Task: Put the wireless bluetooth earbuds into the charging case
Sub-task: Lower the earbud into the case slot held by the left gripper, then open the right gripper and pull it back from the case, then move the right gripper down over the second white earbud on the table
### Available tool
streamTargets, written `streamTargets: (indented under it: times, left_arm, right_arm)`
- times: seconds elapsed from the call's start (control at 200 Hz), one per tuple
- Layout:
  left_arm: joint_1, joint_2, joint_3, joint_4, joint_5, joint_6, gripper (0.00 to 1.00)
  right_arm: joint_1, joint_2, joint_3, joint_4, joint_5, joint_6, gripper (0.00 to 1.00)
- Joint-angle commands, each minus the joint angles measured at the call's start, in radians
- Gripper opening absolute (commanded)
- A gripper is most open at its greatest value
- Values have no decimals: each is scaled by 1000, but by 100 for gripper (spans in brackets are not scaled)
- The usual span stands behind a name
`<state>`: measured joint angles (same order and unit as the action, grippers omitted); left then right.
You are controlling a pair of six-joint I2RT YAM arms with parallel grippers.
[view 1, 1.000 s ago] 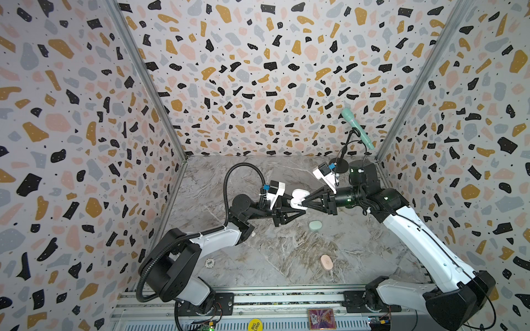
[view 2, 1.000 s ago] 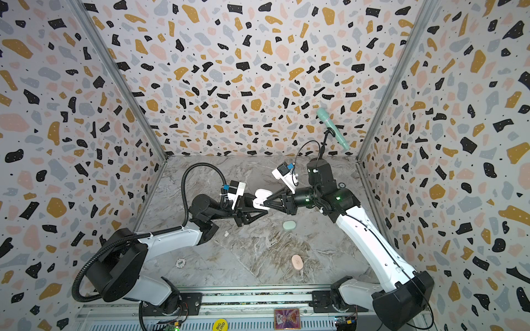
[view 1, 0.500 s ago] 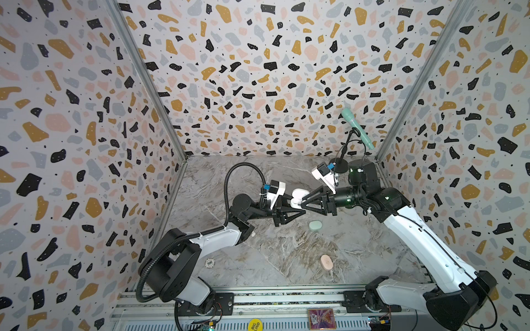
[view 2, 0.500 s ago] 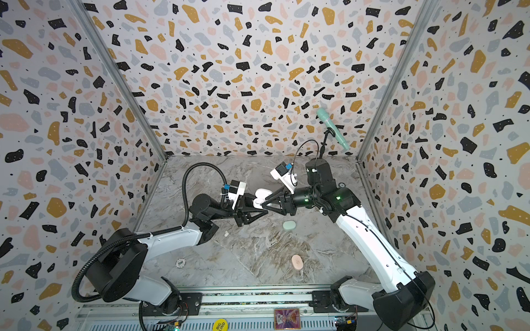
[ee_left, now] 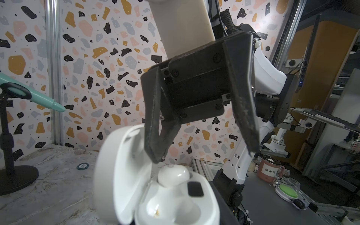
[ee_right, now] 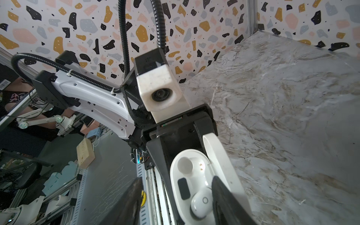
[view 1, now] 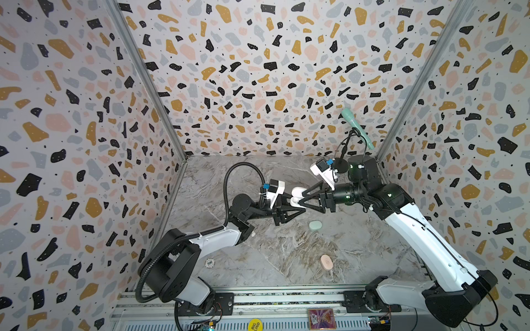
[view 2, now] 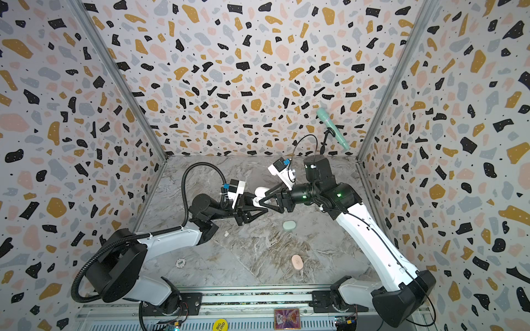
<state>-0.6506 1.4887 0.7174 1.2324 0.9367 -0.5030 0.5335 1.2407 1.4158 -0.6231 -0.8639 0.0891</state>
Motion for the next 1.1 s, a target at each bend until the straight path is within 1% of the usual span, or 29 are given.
streamTargets:
  times: [0.0,0.155,0.28,0.33,0.456,0.611,0.746,0.831,0.851,0.891,0.921,0.971,1.011,1.096]
  left_arm:
    - [7,-21,21,39,11,43,33]
    - [74,-28,-10,42,-16,38,32]
    - [142,-61,-49,39,-39,54,32]
    - [162,-79,-63,17,-47,82,32]
    - [195,-127,-81,-115,-91,200,32]
    - [247,-162,-106,-127,-119,221,32]
    - [299,-169,-92,-153,-116,233,32]
    - [328,-170,-75,-200,-109,258,32]
    - [336,-172,-70,-212,-108,264,32]
    - [350,-173,-63,-226,-105,274,32]
    - [361,-172,-58,-227,-105,274,32]
    - [378,-168,-43,-238,-96,277,32]
    - [389,-165,-35,-254,-91,284,32]
    - [409,-163,-22,-273,-88,301,32]
  right_arm:
    - [22,-13,62,-31,39,-7,62]
    - [82,-42,82,-75,71,4,66]
    - [150,-88,29,-57,119,43,69]
    - [173,-109,-17,-35,136,65,69]
    - [244,-155,-176,64,192,129,70]
    - [352,-144,-354,224,310,199,70]
    - [419,-58,-464,394,455,269,70]
    - [449,25,-494,486,556,318,70]
    - [454,50,-496,506,563,324,70]
    - [468,106,-485,536,577,330,70]
    - [484,152,-463,529,624,344,70]
    - [509,221,-429,537,658,345,70]
    - [528,274,-400,530,722,358,70]
    - [555,377,-356,544,779,363,70]
